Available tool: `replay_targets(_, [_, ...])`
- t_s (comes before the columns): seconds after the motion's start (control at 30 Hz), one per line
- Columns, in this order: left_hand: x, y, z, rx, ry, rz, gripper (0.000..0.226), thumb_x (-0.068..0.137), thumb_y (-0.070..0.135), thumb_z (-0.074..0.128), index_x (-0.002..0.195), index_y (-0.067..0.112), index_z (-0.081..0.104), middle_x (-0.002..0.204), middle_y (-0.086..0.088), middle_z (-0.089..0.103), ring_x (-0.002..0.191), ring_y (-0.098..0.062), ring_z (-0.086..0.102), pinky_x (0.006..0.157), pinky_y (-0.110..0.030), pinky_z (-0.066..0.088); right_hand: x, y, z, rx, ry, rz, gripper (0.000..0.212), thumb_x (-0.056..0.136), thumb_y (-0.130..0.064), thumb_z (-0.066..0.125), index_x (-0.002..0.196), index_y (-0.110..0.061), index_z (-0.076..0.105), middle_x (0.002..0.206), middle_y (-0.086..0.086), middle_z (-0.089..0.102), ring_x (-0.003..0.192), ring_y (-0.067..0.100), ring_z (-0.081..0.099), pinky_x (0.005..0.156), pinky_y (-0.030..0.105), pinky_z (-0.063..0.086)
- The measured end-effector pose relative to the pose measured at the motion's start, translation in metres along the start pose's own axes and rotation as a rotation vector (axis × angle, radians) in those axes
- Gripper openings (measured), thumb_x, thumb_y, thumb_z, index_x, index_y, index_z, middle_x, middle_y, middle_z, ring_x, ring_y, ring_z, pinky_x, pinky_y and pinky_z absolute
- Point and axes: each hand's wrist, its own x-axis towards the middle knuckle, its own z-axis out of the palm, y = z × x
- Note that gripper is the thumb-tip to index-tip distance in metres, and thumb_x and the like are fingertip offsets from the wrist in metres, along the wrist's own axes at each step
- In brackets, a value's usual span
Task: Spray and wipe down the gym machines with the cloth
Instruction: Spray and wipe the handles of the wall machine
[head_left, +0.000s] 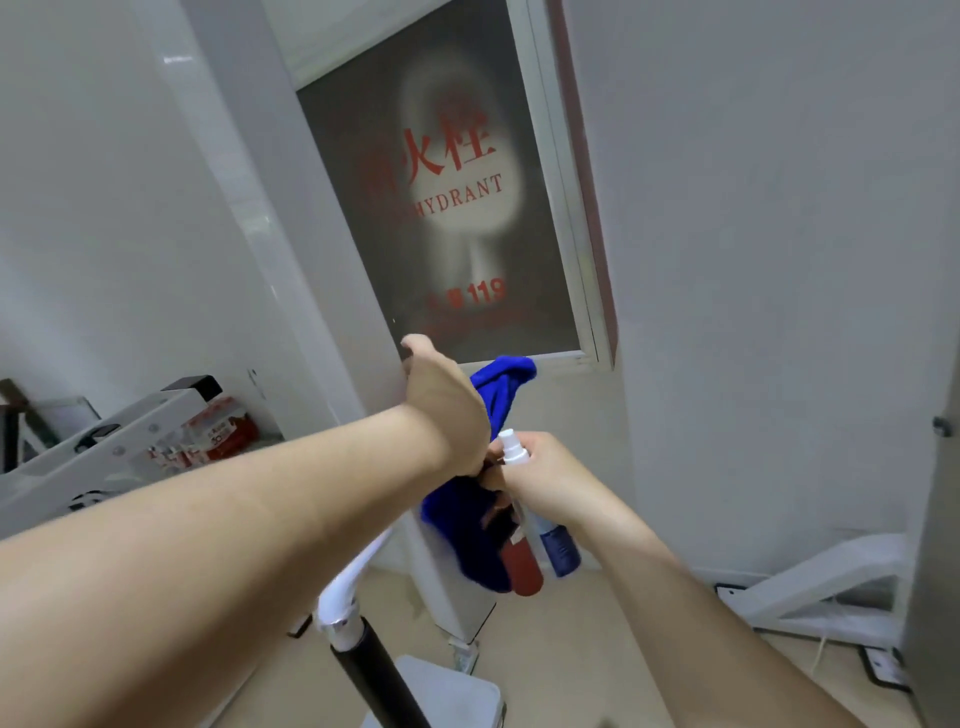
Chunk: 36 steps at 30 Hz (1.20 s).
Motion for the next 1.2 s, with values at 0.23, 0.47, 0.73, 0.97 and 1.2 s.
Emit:
replay_targets(0.23, [0.05,0.018,-0.01,-0.312,-0.096,-0.011,0.037,0.092,0.047,0.043,0.118,0.027,0.06,0.118,-0.001,0.058,0.112,-0.026,0.052,0.091,-0.039,0.04,0.007,0.007,-0.023,0.115,0.226,-0.039,0.052,0.076,-0.01,0.058,0.124,-0.03,0.053,0.11,0.005,0.068,0.075,0.02,0.064,0.067,0.031,0.055])
replay_targets(0.47, [0.071,0.012,-0.006,-0.316,-0.174,-0.07,0.023,0.089,0.039,0.049,0.1,0.023,0.062,0.103,0.004,0.065,0.09,-0.02,0.06,0.082,-0.034,0.042,0.005,0.026,-0.032,0.208,0.179,0.085,0.045,0.088,-0.011,0.062,0.131,-0.021,0.054,0.117,0.003,0.065,0.059,0.017,0.059,0.06,0.031,0.048])
replay_targets(0.73, [0.05,0.011,0.034,-0.265,0.103,0.047,0.022,0.094,0.02,0.045,0.077,0.023,0.06,0.078,0.009,0.057,0.08,-0.017,0.058,0.068,-0.028,0.036,-0.004,0.022,-0.028,0.297,0.234,0.073,0.023,0.093,-0.027,0.062,0.089,-0.005,0.067,0.06,0.008,0.066,0.047,0.016,0.052,0.049,0.024,0.046])
replay_targets(0.97, [0.019,0.033,0.045,-0.473,0.73,0.06,0.024,0.051,0.01,0.065,0.044,0.019,0.043,0.051,0.001,0.023,0.048,-0.017,0.03,0.052,-0.025,0.017,-0.035,0.004,-0.039,0.387,0.312,0.017,0.051,0.088,-0.052,0.061,0.063,-0.008,0.056,0.051,0.012,0.049,0.046,0.024,0.047,0.054,0.03,0.046])
replay_targets(1.2, [-0.014,0.096,0.0,-1.059,0.745,0.237,0.035,0.061,0.0,0.066,0.081,0.015,0.041,0.084,-0.002,0.04,0.064,-0.023,0.044,0.047,-0.031,0.032,-0.089,-0.009,-0.072,0.511,0.472,0.009,0.057,0.095,-0.052,0.038,0.059,-0.008,0.047,0.054,0.016,0.046,0.044,0.025,0.046,0.051,0.028,0.041])
